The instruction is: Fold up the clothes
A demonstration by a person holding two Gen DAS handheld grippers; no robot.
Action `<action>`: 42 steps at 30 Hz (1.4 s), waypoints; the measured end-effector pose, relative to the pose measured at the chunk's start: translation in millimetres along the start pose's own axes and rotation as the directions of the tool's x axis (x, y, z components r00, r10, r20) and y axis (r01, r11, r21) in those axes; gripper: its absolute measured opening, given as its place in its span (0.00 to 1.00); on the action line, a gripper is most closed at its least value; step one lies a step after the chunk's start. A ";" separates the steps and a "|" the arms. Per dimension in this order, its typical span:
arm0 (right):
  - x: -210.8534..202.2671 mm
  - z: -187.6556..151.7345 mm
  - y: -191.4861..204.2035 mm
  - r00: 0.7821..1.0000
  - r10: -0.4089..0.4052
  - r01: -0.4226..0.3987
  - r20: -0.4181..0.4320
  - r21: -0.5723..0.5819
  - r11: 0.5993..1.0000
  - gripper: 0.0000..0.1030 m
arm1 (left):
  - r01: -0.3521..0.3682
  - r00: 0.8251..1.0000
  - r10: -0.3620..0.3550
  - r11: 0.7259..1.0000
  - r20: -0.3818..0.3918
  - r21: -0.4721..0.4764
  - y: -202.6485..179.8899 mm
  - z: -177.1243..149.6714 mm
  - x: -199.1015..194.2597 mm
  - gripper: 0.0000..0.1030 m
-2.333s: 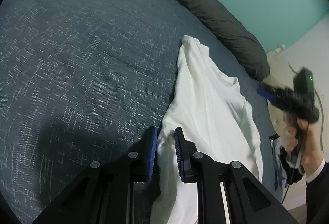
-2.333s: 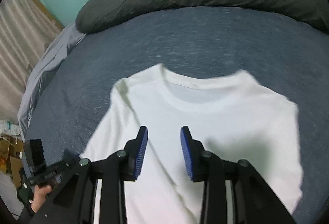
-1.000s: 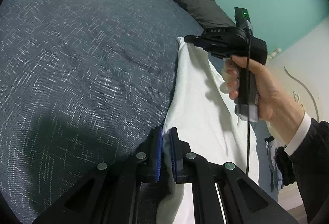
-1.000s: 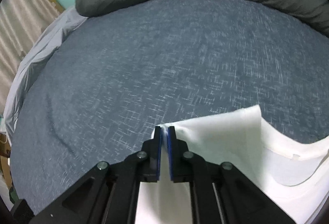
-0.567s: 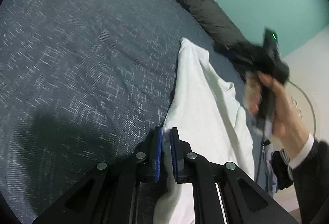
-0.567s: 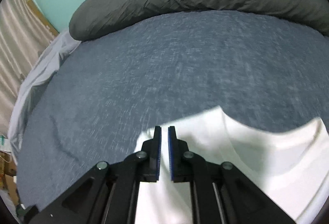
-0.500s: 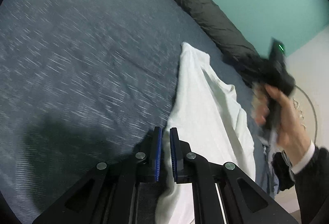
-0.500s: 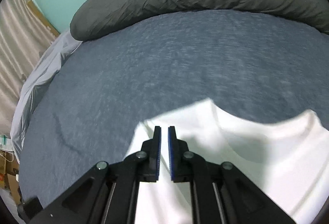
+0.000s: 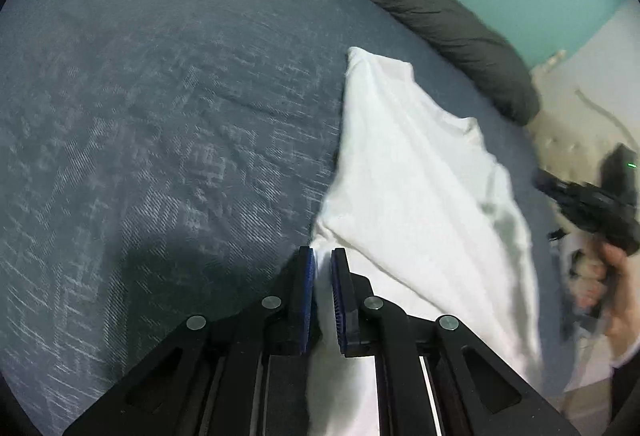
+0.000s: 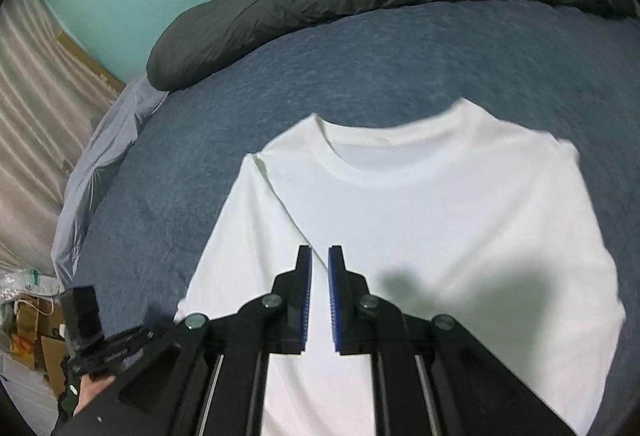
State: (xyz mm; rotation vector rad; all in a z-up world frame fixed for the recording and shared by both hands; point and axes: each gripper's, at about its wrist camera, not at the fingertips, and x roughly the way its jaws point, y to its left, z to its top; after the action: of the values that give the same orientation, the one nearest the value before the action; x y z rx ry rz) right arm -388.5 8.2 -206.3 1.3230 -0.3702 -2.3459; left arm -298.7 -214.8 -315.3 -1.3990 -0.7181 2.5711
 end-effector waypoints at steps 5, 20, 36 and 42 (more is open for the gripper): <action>-24.2 -19.9 -27.6 1.000 -0.003 0.002 0.011 0.050 0.999 0.08 | -0.050 0.999 0.051 0.998 -0.004 0.034 1.0 3.0 8.4 0.06; -48.4 -64.3 -75.7 1.000 0.011 -0.010 -0.003 0.140 0.990 0.08 | -0.097 0.995 0.097 0.995 0.025 0.006 7.3 19.9 17.7 0.04; -110.5 -134.5 -100.2 0.999 0.041 -0.038 -0.013 0.205 0.978 0.28 | 0.044 0.991 -0.050 0.998 -0.122 -0.055 18.4 -36.8 -15.8 0.05; -128.2 -161.8 -106.9 0.999 0.049 -0.047 -0.003 0.243 0.969 0.28 | 0.067 0.989 -0.076 0.995 -0.126 -0.070 12.3 -50.2 -10.3 0.05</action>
State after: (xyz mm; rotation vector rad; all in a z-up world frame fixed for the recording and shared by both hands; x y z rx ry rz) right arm -215.1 159.5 -238.7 1.4156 -0.6983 -2.3103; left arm -250.5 -211.6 -336.2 -1.5124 -0.8228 2.3988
